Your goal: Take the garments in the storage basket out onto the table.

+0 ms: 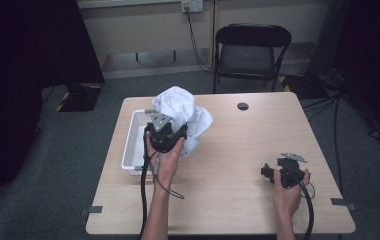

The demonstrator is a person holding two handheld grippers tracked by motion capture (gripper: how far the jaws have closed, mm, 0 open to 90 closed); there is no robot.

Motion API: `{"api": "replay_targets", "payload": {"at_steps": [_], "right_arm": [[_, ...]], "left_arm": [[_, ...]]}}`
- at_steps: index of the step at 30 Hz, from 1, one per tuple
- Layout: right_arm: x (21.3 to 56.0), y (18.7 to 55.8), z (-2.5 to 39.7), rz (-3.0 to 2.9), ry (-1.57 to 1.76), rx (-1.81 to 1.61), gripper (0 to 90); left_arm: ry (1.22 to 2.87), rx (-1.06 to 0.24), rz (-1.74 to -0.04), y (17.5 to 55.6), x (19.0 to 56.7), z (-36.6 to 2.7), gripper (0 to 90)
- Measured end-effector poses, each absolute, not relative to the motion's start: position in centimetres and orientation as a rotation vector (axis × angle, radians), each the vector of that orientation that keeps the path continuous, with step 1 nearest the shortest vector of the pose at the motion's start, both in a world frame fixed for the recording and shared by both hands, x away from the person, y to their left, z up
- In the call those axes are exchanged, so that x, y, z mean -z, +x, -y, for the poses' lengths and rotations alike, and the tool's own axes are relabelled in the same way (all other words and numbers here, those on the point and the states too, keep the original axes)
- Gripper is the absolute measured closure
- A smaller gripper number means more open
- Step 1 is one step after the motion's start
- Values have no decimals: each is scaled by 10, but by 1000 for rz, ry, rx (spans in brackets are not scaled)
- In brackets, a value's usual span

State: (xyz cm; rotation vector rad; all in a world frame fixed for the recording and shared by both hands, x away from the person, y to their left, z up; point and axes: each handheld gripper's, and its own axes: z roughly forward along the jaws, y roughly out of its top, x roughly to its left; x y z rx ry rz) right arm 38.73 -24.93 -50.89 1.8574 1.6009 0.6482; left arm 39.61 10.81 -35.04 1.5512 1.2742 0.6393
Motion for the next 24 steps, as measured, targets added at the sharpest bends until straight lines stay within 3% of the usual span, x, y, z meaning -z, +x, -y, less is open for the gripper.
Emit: {"api": "replay_targets", "payload": {"at_steps": [24], "right_arm": [[509,387,249,-1601,1858,-648,0]], "left_arm": [[1627,-589,-1253,411,364,-66,663]]}}
